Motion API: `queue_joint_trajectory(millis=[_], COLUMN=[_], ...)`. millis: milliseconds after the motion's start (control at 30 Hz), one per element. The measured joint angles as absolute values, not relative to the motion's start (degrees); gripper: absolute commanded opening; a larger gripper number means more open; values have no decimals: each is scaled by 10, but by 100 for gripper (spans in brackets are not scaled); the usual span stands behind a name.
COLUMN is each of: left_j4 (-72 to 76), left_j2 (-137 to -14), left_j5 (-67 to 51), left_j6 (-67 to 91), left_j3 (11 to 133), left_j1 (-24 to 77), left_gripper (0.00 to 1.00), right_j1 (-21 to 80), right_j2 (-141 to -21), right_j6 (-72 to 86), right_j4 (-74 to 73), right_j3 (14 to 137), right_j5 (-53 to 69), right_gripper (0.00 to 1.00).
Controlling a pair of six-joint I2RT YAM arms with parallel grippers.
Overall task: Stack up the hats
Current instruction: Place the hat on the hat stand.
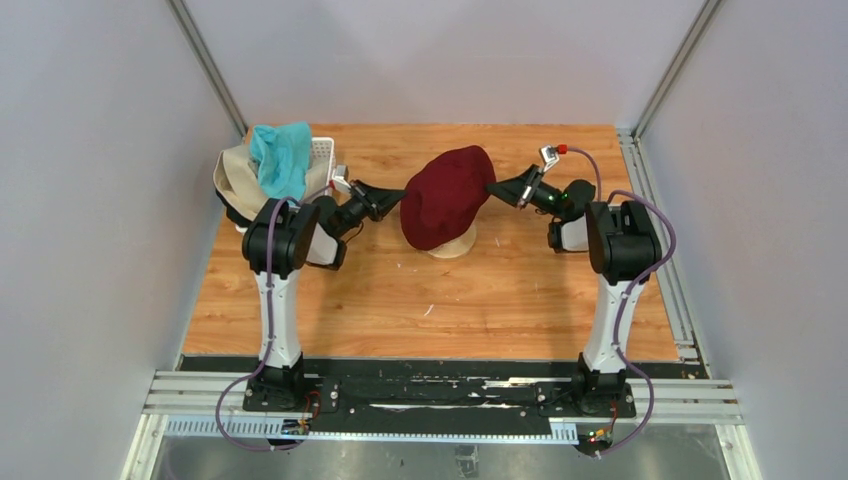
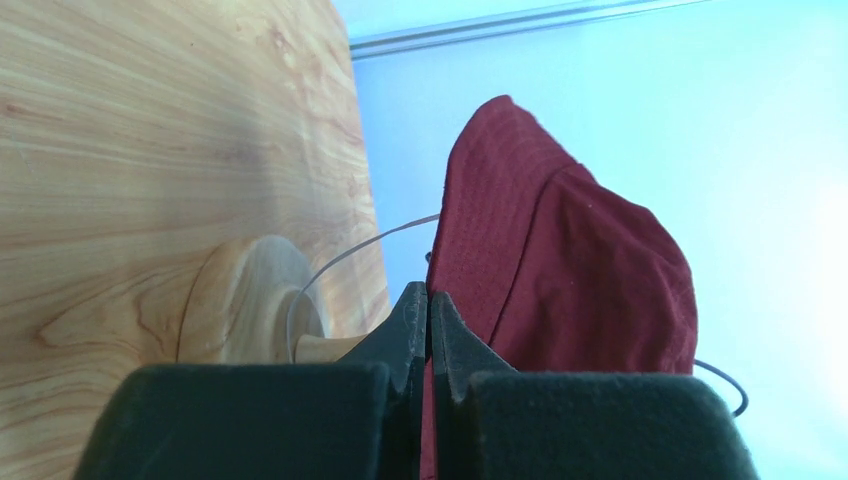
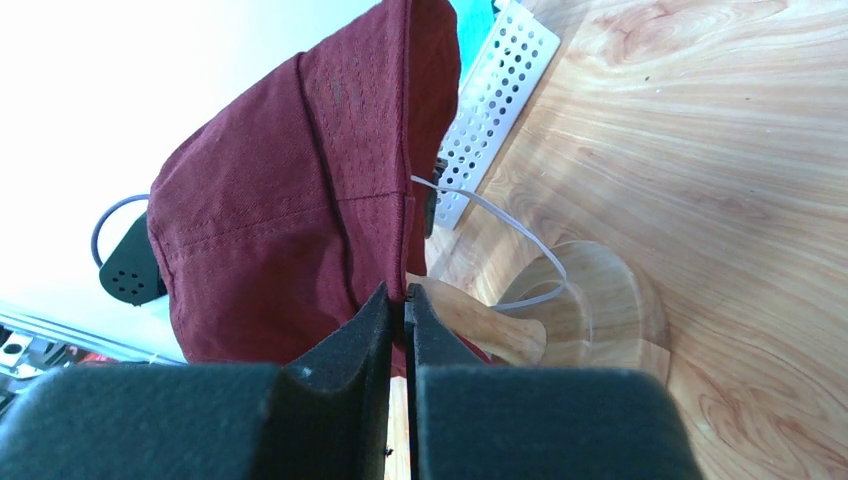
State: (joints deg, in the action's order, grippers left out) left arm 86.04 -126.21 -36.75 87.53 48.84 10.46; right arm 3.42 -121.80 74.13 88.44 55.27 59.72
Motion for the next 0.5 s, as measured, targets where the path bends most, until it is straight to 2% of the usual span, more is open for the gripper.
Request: queue_joint_trajectory(millis=[500], left_j4=[860], left_j2=[-1233], left_j5=[-324], left_j6=[901], left_j3=[489], left_j1=[98], left_gripper=[0], right_j1=[0], right_j2=[-1203], right_j6=[752], right_j4=[885], right_j3=[537], right_j5=[586], right_gripper=[1])
